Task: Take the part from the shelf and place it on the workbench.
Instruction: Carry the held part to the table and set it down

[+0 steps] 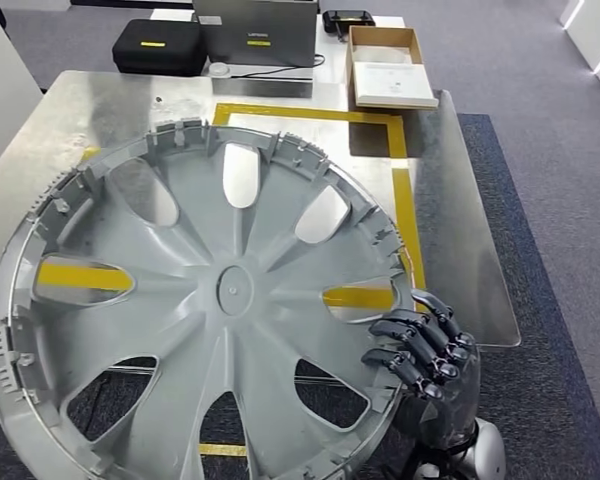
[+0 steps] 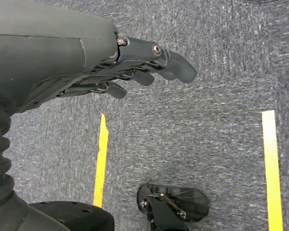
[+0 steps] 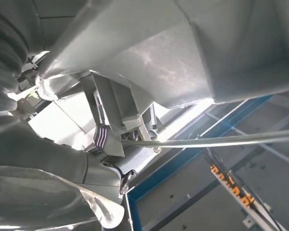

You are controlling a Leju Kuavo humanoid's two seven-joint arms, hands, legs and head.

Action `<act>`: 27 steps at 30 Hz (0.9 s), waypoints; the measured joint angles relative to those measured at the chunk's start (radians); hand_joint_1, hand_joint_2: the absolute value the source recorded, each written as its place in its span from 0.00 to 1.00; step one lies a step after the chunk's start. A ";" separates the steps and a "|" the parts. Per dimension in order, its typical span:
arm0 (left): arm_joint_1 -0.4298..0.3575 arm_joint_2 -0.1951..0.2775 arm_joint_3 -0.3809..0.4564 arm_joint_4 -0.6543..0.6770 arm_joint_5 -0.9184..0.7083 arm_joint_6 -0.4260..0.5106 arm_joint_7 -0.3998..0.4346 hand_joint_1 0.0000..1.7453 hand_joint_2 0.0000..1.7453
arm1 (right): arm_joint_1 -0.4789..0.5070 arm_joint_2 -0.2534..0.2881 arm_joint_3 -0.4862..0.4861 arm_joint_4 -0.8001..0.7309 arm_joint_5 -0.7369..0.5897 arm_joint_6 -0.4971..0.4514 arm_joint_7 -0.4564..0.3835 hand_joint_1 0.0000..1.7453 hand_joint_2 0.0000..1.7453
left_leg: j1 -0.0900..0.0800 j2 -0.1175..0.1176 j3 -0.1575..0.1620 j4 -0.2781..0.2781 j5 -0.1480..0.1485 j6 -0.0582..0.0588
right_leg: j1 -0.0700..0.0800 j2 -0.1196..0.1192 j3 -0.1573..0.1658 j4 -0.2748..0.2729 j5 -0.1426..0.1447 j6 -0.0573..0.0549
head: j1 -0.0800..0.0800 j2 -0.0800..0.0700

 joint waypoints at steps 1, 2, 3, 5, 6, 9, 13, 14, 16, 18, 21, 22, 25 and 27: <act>0.000 0.000 -0.002 0.000 -0.003 -0.002 0.002 0.00 1.00 | -0.011 -0.010 0.010 0.006 0.005 0.013 0.021 1.00 1.00 | -0.001 -0.001 0.015 -0.001 -0.011 0.000 | 0.000 0.000 -0.015 -0.021 0.002 -0.002 | 0.000 0.000; 0.000 -0.001 -0.004 0.000 -0.006 -0.005 0.005 0.00 1.00 | -0.030 -0.022 0.023 0.015 0.008 0.036 0.043 1.00 1.00 | -0.002 -0.002 0.031 -0.001 -0.022 -0.001 | 0.001 0.000 -0.018 -0.066 0.033 -0.006 | 0.000 0.000; -0.001 -0.003 -0.007 0.000 -0.011 -0.009 0.010 0.00 1.00 | -0.058 -0.035 0.038 0.030 0.008 0.070 0.066 1.00 1.00 | -0.003 -0.002 0.044 -0.001 -0.034 -0.002 | 0.003 0.000 -0.013 -0.126 0.094 -0.013 | 0.000 0.000; -0.008 -0.008 -0.012 0.000 -0.020 -0.019 0.020 0.00 1.00 | -0.135 -0.055 0.069 0.074 -0.003 0.155 0.103 1.00 1.00 | -0.007 -0.001 0.062 0.001 -0.056 -0.009 | 0.009 0.002 -0.002 -0.224 0.208 -0.024 | -0.001 0.000; -0.013 -0.011 -0.016 0.000 -0.025 -0.025 0.023 0.00 1.00 | -0.178 -0.060 0.084 0.101 -0.010 0.195 0.116 1.00 1.00 | -0.009 -0.001 0.069 0.002 -0.064 -0.014 | 0.012 0.003 0.002 -0.247 0.241 -0.029 | -0.002 0.000; -0.032 -0.017 -0.036 0.000 -0.048 -0.042 0.028 0.00 1.00 | -0.326 -0.060 0.123 0.192 -0.021 0.275 0.146 1.00 1.00 | -0.009 -0.001 0.078 0.018 -0.067 -0.031 | 0.010 0.004 0.020 -0.257 0.251 -0.040 | -0.002 0.000; -0.052 -0.020 -0.070 0.000 -0.082 -0.068 0.053 0.00 1.00 | -0.543 -0.015 0.181 0.383 0.041 0.354 0.229 1.00 1.00 | -0.006 0.000 -0.034 0.203 -0.121 -0.049 | 0.007 0.006 0.040 -0.263 0.240 -0.059 | -0.005 0.000; -0.054 -0.020 -0.079 0.000 -0.089 -0.072 0.063 0.00 1.00 | -0.596 0.001 0.197 0.450 0.067 0.363 0.252 1.00 1.00 | -0.006 0.000 -0.071 0.248 -0.147 -0.052 | 0.008 0.008 0.044 -0.263 0.235 -0.060 | -0.005 0.000; -0.055 -0.021 -0.096 0.000 -0.099 -0.076 0.078 0.00 1.00 | -0.688 0.034 0.223 0.595 0.113 0.368 0.287 1.00 1.00 | -0.006 0.000 -0.110 0.258 -0.142 -0.050 | 0.011 0.010 0.055 -0.263 0.225 -0.060 | -0.005 0.000; -0.055 -0.022 -0.109 0.000 -0.105 -0.077 0.085 0.00 1.00 | -0.752 0.057 0.239 0.713 0.145 0.367 0.310 1.00 1.00 | -0.008 0.000 -0.103 0.174 -0.061 -0.044 | 0.013 0.009 0.067 -0.263 0.216 -0.059 | -0.005 0.000; -0.054 -0.022 -0.125 0.000 -0.113 -0.082 0.092 0.00 1.00 | -0.816 0.080 0.252 0.845 0.179 0.365 0.352 1.00 1.00 | -0.017 0.001 -0.076 0.040 0.034 -0.030 | 0.015 0.005 0.075 -0.265 0.210 -0.055 | -0.004 0.000; -0.052 -0.023 -0.130 0.000 -0.115 -0.086 0.095 0.00 1.00 | -0.837 0.088 0.255 0.895 0.193 0.364 0.371 1.00 1.00 | -0.020 0.002 -0.072 0.021 0.043 -0.025 | 0.014 0.004 0.075 -0.266 0.209 -0.051 | -0.004 0.000; -0.049 -0.026 -0.146 0.000 -0.118 -0.096 0.102 0.00 1.00 | -0.894 0.109 0.264 1.042 0.255 0.356 0.438 1.00 1.00 | -0.021 0.000 -0.067 0.008 0.052 -0.013 | 0.014 0.002 0.074 -0.272 0.205 -0.038 | -0.005 0.000; -0.051 -0.030 -0.155 0.000 -0.115 -0.098 0.101 0.00 1.00 | -0.926 0.120 0.268 1.129 0.292 0.348 0.480 1.00 1.00 | -0.014 -0.001 -0.059 -0.004 0.056 -0.005 | 0.015 0.002 0.057 -0.244 0.182 -0.027 | 0.001 0.000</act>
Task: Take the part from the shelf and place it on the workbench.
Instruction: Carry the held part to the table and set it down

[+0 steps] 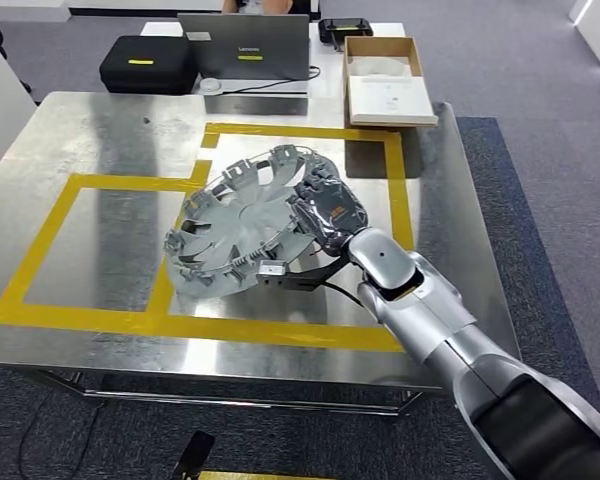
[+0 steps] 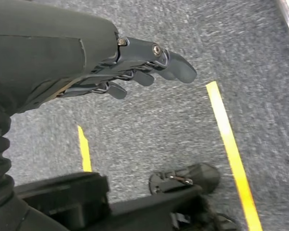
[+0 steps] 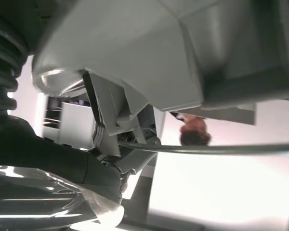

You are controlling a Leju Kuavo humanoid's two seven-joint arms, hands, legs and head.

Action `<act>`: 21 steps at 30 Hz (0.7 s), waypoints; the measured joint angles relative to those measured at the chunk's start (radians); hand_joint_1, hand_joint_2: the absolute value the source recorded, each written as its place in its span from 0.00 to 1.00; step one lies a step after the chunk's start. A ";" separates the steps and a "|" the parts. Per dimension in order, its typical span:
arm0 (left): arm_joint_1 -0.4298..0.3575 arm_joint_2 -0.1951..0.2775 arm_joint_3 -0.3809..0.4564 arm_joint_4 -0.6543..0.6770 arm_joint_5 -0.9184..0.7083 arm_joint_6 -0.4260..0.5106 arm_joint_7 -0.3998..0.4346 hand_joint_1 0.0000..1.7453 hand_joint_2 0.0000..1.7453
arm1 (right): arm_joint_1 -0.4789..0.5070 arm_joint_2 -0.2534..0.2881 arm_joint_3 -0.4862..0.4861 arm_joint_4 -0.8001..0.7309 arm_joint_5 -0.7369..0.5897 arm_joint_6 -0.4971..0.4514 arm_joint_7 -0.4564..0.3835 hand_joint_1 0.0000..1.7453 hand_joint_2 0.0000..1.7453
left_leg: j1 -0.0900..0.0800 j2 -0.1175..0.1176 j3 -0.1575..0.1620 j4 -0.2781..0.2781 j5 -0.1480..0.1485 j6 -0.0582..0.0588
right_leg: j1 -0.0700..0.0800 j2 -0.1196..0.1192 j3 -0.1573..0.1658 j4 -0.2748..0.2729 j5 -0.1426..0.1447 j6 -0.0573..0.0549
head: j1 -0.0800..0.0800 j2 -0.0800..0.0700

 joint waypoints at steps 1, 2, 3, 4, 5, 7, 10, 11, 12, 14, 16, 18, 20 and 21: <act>-0.002 -0.002 -0.003 0.000 0.002 -0.001 -0.001 0.00 1.00 | -0.014 0.005 0.001 0.042 0.012 -0.002 0.019 1.00 1.00 | 0.004 0.000 0.004 -0.005 0.001 0.004 | -0.001 0.000 -0.024 0.044 -0.023 0.005 | 0.003 0.000; -0.003 -0.003 -0.005 0.000 0.005 -0.003 -0.002 0.00 1.00 | -0.024 0.008 0.002 0.080 0.020 -0.003 0.035 1.00 1.00 | 0.004 0.000 0.005 -0.006 0.000 0.006 | -0.003 0.000 -0.054 0.104 -0.048 0.010 | 0.006 0.000; -0.004 -0.004 -0.006 0.000 0.008 -0.005 -0.002 0.00 1.00 | -0.031 0.012 0.002 0.109 0.026 -0.001 0.047 1.00 1.00 | 0.005 0.000 0.006 -0.006 -0.002 0.008 | -0.005 0.000 -0.089 0.167 -0.071 0.013 | 0.007 0.000; -0.004 -0.004 -0.007 0.000 0.010 -0.008 -0.004 0.00 1.00 | -0.033 0.014 0.002 0.136 0.033 0.001 0.058 1.00 1.00 | 0.005 0.000 0.008 -0.005 -0.005 0.010 | -0.008 -0.001 -0.118 0.216 -0.080 0.017 | 0.007 0.000; -0.004 -0.003 -0.009 0.000 0.013 -0.011 -0.006 0.00 1.00 | -0.033 0.014 0.001 0.159 0.043 0.001 0.067 1.00 1.00 | 0.005 -0.001 0.011 -0.005 -0.009 0.010 | -0.010 -0.001 -0.132 0.234 -0.073 0.019 | 0.008 0.000; -0.003 -0.003 -0.013 0.000 0.016 -0.018 -0.013 0.00 1.00 | -0.032 0.015 0.002 0.196 0.064 -0.006 0.080 1.00 1.00 | 0.006 -0.002 0.020 -0.002 -0.019 0.006 | -0.014 -0.002 -0.108 0.164 -0.011 0.023 | 0.008 0.000; -0.005 -0.002 -0.019 0.000 0.023 -0.027 -0.022 0.00 1.00 | -0.033 0.014 0.000 0.235 0.084 -0.019 0.105 1.00 1.00 | 0.007 -0.002 0.034 0.003 -0.037 -0.007 | -0.013 -0.003 -0.022 -0.004 0.052 0.023 | 0.008 0.000; -0.005 -0.001 -0.021 0.000 0.025 -0.030 -0.023 0.00 1.00 | -0.030 0.011 -0.002 0.249 0.087 -0.023 0.114 1.00 1.00 | 0.006 -0.002 0.035 0.004 -0.039 -0.011 | -0.011 -0.003 -0.009 -0.021 0.047 0.018 | 0.006 0.000; -0.005 -0.001 -0.022 0.000 0.027 -0.033 -0.023 0.00 1.00 | -0.026 0.007 -0.004 0.261 0.087 -0.028 0.119 0.75 0.75 | 0.005 -0.002 0.035 0.004 -0.040 -0.015 | -0.008 -0.002 -0.003 -0.025 0.041 0.012 | 0.006 0.000; -0.002 -0.001 -0.024 0.000 0.029 -0.041 -0.027 0.00 1.00 | -0.016 -0.004 -0.012 0.278 0.087 -0.042 0.124 0.25 0.25 | 0.004 -0.002 0.035 0.005 -0.044 -0.022 | -0.009 -0.002 0.003 -0.030 0.037 -0.002 | 0.003 0.000; -0.001 0.000 -0.025 0.000 0.029 -0.051 -0.037 0.00 1.00 | -0.011 -0.017 -0.023 0.288 0.085 -0.055 0.123 0.00 0.00 | 0.005 0.001 0.022 0.039 -0.066 -0.031 | -0.013 -0.003 0.010 -0.033 0.034 -0.013 | 0.001 0.000; 0.000 0.000 -0.026 0.000 0.030 -0.057 -0.049 0.00 1.00 | -0.003 -0.027 -0.034 0.296 0.086 -0.063 0.120 0.00 0.00 | 0.007 0.004 -0.033 0.153 -0.113 -0.038 | -0.014 -0.002 0.017 -0.034 0.030 -0.022 | -0.001 0.000; 0.002 0.001 -0.026 0.000 0.034 -0.061 -0.056 0.00 1.00 | 0.013 -0.035 -0.043 0.304 0.087 -0.069 0.115 0.00 0.00 | 0.009 0.004 -0.097 0.272 -0.144 -0.040 | -0.013 0.000 0.024 -0.034 0.025 -0.026 | -0.001 0.000; 0.003 0.002 -0.026 0.000 0.035 -0.063 -0.057 0.00 1.00 | 0.021 -0.038 -0.047 0.306 0.088 -0.070 0.114 0.00 0.00 | 0.009 0.004 -0.112 0.288 -0.134 -0.039 | -0.013 0.002 0.027 -0.034 0.023 -0.027 | -0.001 0.000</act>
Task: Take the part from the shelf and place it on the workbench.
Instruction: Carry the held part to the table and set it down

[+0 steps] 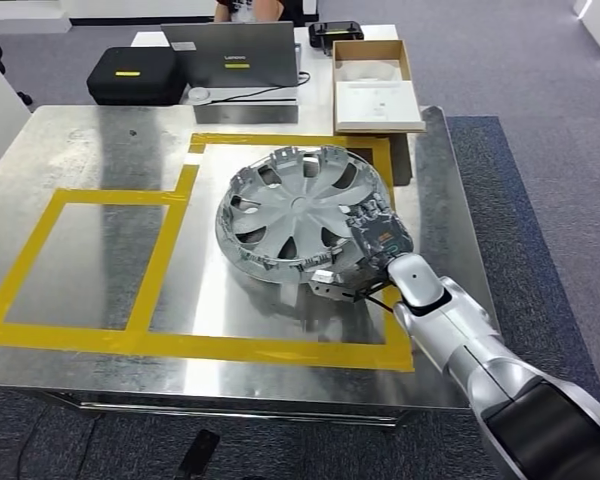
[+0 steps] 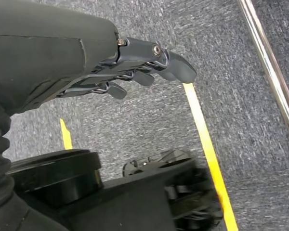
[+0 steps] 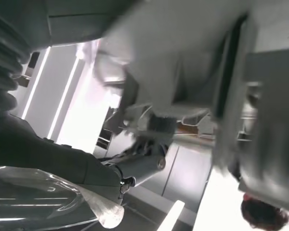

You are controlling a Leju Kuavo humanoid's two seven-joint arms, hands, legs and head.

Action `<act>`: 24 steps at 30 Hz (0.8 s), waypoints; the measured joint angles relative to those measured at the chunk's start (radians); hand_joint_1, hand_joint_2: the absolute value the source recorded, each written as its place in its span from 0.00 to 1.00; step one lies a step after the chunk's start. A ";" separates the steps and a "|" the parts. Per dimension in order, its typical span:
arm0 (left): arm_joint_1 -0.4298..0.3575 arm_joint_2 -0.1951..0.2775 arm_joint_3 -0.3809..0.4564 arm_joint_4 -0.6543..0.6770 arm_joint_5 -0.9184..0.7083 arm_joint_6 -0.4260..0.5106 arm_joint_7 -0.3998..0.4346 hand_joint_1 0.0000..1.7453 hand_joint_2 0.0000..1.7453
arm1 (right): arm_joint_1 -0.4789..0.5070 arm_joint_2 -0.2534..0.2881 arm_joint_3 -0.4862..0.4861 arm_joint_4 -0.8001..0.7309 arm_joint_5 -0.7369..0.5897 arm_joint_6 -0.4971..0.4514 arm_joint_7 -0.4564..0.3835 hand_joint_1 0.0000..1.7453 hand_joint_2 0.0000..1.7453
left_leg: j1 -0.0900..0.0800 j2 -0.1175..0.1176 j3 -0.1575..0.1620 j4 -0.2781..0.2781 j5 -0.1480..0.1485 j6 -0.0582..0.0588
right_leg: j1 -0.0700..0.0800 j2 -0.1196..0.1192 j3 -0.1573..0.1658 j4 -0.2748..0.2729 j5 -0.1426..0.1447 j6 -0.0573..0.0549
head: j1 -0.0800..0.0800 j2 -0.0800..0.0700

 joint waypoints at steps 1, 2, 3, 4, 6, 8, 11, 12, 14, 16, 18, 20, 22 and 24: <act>0.000 0.001 0.000 0.000 0.000 -0.001 0.000 0.00 1.00 | 0.005 -0.002 -0.003 0.002 0.001 0.000 -0.001 0.00 0.00 | 0.000 0.000 0.003 -0.023 0.029 0.003 | 0.000 0.003 0.004 0.000 -0.002 0.000 | 0.000 0.000; 0.000 0.001 0.000 0.000 0.001 -0.001 0.000 0.00 1.00 | 0.008 -0.004 -0.004 0.003 0.001 -0.001 -0.001 0.00 0.00 | -0.001 0.000 0.021 -0.079 0.070 0.008 | 0.001 0.005 0.009 0.000 -0.004 0.002 | 0.000 0.000; 0.000 0.002 0.000 0.000 0.001 -0.001 -0.001 0.00 0.75 | 0.009 -0.005 -0.006 0.004 0.002 -0.002 -0.001 0.00 0.00 | -0.003 0.000 0.047 -0.145 0.107 0.015 | 0.001 0.007 0.012 0.000 -0.006 0.003 | 0.000 0.000; 0.000 0.003 0.000 0.000 0.001 0.001 -0.001 0.00 0.50 | 0.008 -0.005 -0.007 0.005 0.002 -0.004 -0.002 0.00 0.00 | -0.005 0.000 0.070 -0.204 0.134 0.020 | 0.002 0.009 0.013 0.001 -0.008 0.006 | 0.000 0.000; -0.002 0.005 0.000 0.000 0.007 0.011 0.001 0.00 0.00 | 0.011 -0.007 -0.013 0.005 0.001 -0.022 -0.019 0.00 0.00 | -0.009 -0.001 0.093 -0.264 0.143 0.026 | 0.005 0.010 0.010 0.001 -0.008 0.014 | 0.001 0.000; -0.003 0.005 0.000 0.000 0.019 0.029 0.003 0.00 0.00 | 0.027 -0.007 -0.028 -0.013 -0.010 -0.065 -0.056 0.00 0.00 | -0.007 -0.002 0.097 -0.278 0.141 0.029 | 0.005 0.009 0.008 -0.001 -0.008 0.025 | 0.001 0.000; -0.003 0.005 0.000 0.000 0.038 0.052 0.003 0.00 0.00 | 0.090 0.000 -0.066 -0.139 -0.098 -0.124 -0.133 0.00 0.00 | 0.002 -0.002 0.106 -0.293 0.148 0.037 | 0.005 0.005 -0.023 0.059 -0.053 0.038 | 0.005 0.000; -0.002 0.005 0.000 0.000 0.044 0.057 0.004 0.00 0.00 | 0.126 0.003 -0.082 -0.211 -0.158 -0.127 -0.162 0.00 0.00 | 0.002 -0.002 0.106 -0.294 0.149 0.039 | 0.004 0.003 -0.049 0.117 -0.083 0.041 | 0.006 0.000; 0.004 0.006 0.001 0.000 0.052 0.061 0.008 0.00 0.00 | 0.214 0.008 -0.115 -0.383 -0.317 -0.114 -0.227 0.00 0.00 | 0.002 -0.002 0.106 -0.292 0.150 0.041 | 0.001 0.003 -0.104 0.239 -0.134 0.046 | 0.007 0.000; 0.015 0.009 0.001 0.000 0.060 0.061 0.006 0.00 0.00 | 0.304 0.009 -0.141 -0.569 -0.481 -0.098 -0.289 0.00 0.00 | 0.003 -0.005 0.106 -0.289 0.150 0.040 | -0.003 0.001 -0.109 0.253 -0.122 0.051 | 0.007 0.000; 0.025 0.012 0.002 0.000 0.069 0.061 0.000 0.00 0.00 | 0.381 0.009 -0.163 -0.745 -0.617 -0.074 -0.351 0.00 0.00 | 0.004 -0.008 0.105 -0.283 0.145 0.034 | -0.008 -0.003 -0.051 0.136 -0.061 0.055 | 0.007 0.000; 0.031 0.015 0.003 0.000 0.075 0.065 -0.003 0.00 0.00 | 0.446 0.004 -0.179 -0.891 -0.739 -0.027 -0.428 0.00 0.00 | 0.001 -0.010 0.102 -0.273 0.140 0.024 | -0.008 -0.006 0.008 0.031 -0.028 0.052 | 0.006 0.000; 0.036 0.019 0.004 0.000 0.084 0.071 -0.009 0.00 0.00 | 0.515 -0.008 -0.191 -1.013 -0.842 0.025 -0.518 0.00 0.00 | -0.001 -0.010 0.100 -0.270 0.141 0.013 | -0.004 -0.003 0.022 0.011 -0.027 0.041 | 0.005 0.000; 0.040 0.022 0.007 0.000 0.094 0.078 -0.015 0.00 0.00 | 0.589 -0.019 -0.206 -1.120 -0.919 0.062 -0.596 0.00 0.00 | 0.002 -0.009 0.099 -0.269 0.139 0.004 | -0.003 -0.003 0.019 0.011 -0.020 0.027 | 0.004 0.000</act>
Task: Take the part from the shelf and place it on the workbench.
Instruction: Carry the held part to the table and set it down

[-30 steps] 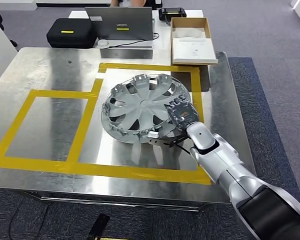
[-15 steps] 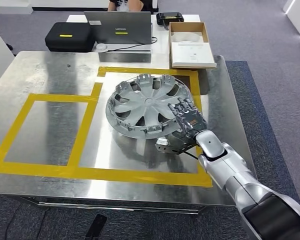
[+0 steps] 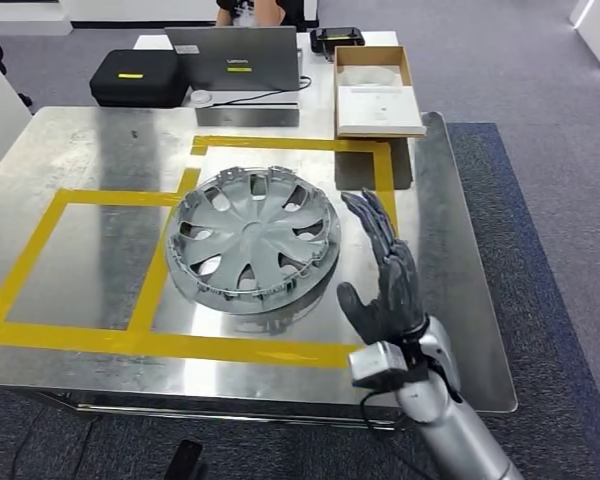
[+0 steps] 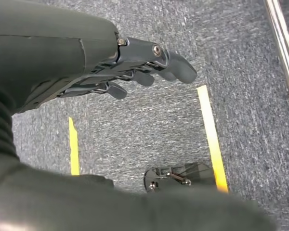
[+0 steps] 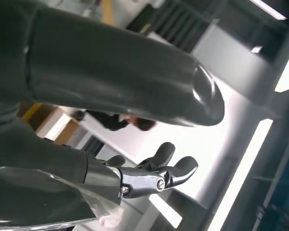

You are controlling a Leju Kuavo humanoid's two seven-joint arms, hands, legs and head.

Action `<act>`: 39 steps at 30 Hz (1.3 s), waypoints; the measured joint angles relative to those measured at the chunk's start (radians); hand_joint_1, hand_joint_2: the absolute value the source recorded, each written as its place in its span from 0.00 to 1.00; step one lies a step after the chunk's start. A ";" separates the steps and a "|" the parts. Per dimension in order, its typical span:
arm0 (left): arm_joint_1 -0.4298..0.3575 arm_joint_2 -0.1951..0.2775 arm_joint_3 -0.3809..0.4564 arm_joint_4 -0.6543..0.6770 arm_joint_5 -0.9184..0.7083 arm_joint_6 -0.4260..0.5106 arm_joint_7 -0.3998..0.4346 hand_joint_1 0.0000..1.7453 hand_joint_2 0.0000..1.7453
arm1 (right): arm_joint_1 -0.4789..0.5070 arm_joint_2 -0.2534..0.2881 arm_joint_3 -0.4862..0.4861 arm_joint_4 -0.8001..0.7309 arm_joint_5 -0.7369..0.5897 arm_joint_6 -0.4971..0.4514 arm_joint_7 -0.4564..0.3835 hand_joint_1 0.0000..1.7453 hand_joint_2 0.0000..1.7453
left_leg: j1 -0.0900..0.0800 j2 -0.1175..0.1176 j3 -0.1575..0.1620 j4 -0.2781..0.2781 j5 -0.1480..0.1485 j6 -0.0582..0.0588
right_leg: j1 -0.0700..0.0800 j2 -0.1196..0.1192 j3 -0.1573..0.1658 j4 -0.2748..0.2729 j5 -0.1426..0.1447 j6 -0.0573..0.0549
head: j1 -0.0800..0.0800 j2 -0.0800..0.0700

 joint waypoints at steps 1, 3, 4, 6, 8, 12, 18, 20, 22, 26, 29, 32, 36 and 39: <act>0.002 0.001 0.002 0.000 0.005 0.003 -0.002 0.00 0.00 | 0.038 -0.002 -0.009 -0.048 -0.036 0.015 -0.031 0.00 0.00 | 0.001 0.002 -0.003 0.012 -0.017 -0.004 | -0.001 -0.002 -0.002 -0.002 0.004 -0.008 | -0.001 0.000; 0.005 0.003 0.008 0.000 0.015 0.006 -0.005 0.00 0.00 | 0.116 -0.002 -0.026 -0.129 -0.108 0.040 -0.082 0.00 0.00 | 0.003 0.005 -0.025 0.090 -0.088 -0.012 | -0.002 -0.007 -0.009 -0.005 0.013 -0.021 | -0.003 0.000; 0.007 0.004 0.012 0.000 0.020 0.007 -0.007 0.00 0.00 | 0.156 -0.001 -0.035 -0.162 -0.142 0.052 -0.103 0.00 0.00 | 0.003 0.006 -0.041 0.153 -0.134 -0.015 | -0.001 -0.009 -0.014 -0.005 0.017 -0.024 | -0.004 0.000; 0.012 0.005 0.021 0.000 0.032 0.009 -0.016 0.00 0.00 | 0.232 0.008 -0.053 -0.214 -0.200 0.071 -0.140 0.00 0.00 | 0.002 0.006 -0.056 0.256 -0.195 -0.015 | 0.003 -0.011 -0.030 -0.005 0.029 -0.028 | -0.004 0.000; 0.016 0.007 0.029 0.000 0.045 0.012 -0.026 0.00 0.00 | 0.300 0.021 -0.068 -0.249 -0.241 0.084 -0.163 0.00 0.00 | 0.001 0.006 -0.004 0.222 -0.188 -0.008 | 0.007 -0.011 -0.048 -0.005 0.045 -0.028 | -0.004 0.000; 0.016 0.010 0.048 0.000 0.066 0.016 -0.045 0.00 0.00 | 0.380 0.044 -0.089 -0.312 -0.304 0.108 -0.175 0.00 0.00 | -0.009 0.006 0.157 -0.025 -0.131 0.015 | 0.013 -0.008 -0.075 -0.006 0.081 -0.016 | -0.002 0.000; 0.037 0.016 0.086 0.000 0.102 0.036 -0.053 0.00 0.00 | 0.496 0.082 -0.121 -0.412 -0.408 0.168 -0.176 0.00 0.00 | -0.012 0.014 0.126 -0.057 -0.067 0.043 | 0.002 -0.004 -0.107 0.048 0.011 0.015 | 0.003 0.000; 0.038 0.016 0.095 0.000 0.104 0.038 -0.044 0.00 0.00 | 0.523 0.090 -0.131 -0.430 -0.419 0.179 -0.176 0.00 0.00 | -0.012 0.016 0.098 -0.056 -0.046 0.048 | 0.002 -0.003 -0.129 0.171 -0.095 0.020 | 0.008 0.000; 0.041 0.016 0.100 0.000 0.104 0.037 -0.031 0.00 0.00 | 0.549 0.100 -0.143 -0.444 -0.430 0.194 -0.176 0.00 0.00 | -0.012 0.018 0.068 -0.053 -0.024 0.046 | 0.001 -0.003 -0.121 0.258 -0.117 0.024 | 0.008 0.000; 0.048 0.017 0.108 0.000 0.106 0.040 -0.021 0.00 0.00 | 0.584 0.122 -0.168 -0.475 -0.439 0.227 -0.176 0.00 0.00 | -0.010 0.020 0.020 -0.034 0.006 0.030 | -0.003 -0.003 0.076 0.078 -0.057 0.030 | 0.008 0.000; 0.048 0.022 0.122 -0.001 0.124 0.043 -0.045 0.00 0.00 | 0.601 0.138 -0.181 -0.485 -0.439 0.248 -0.176 0.00 0.00 | -0.013 0.020 0.006 -0.018 0.024 0.015 | 0.000 0.002 0.164 -0.053 -0.092 0.020 | 0.010 0.000; 0.048 0.028 0.137 -0.001 0.139 0.039 -0.073 0.00 0.00 | 0.617 0.147 -0.193 -0.483 -0.443 0.260 -0.176 0.00 0.00 | -0.008 0.019 -0.010 0.008 -0.008 -0.002 | -0.002 -0.002 0.138 -0.056 -0.081 -0.006 | 0.010 0.000; 0.047 0.030 0.148 -0.001 0.143 0.033 -0.084 0.00 0.00 | 0.622 0.158 -0.203 -0.480 -0.445 0.261 -0.176 0.00 0.00 | -0.005 0.017 -0.051 0.222 -0.171 -0.014 | 0.002 -0.009 0.100 -0.053 -0.044 -0.025 | 0.007 0.000; 0.047 0.031 0.150 -0.001 0.143 0.031 -0.084 0.00 0.00 | 0.627 0.161 -0.212 -0.476 -0.440 0.255 -0.176 0.00 0.00 | -0.005 0.017 0.003 0.219 -0.129 -0.007 | 0.007 -0.010 0.064 -0.044 -0.016 -0.025 | 0.007 0.000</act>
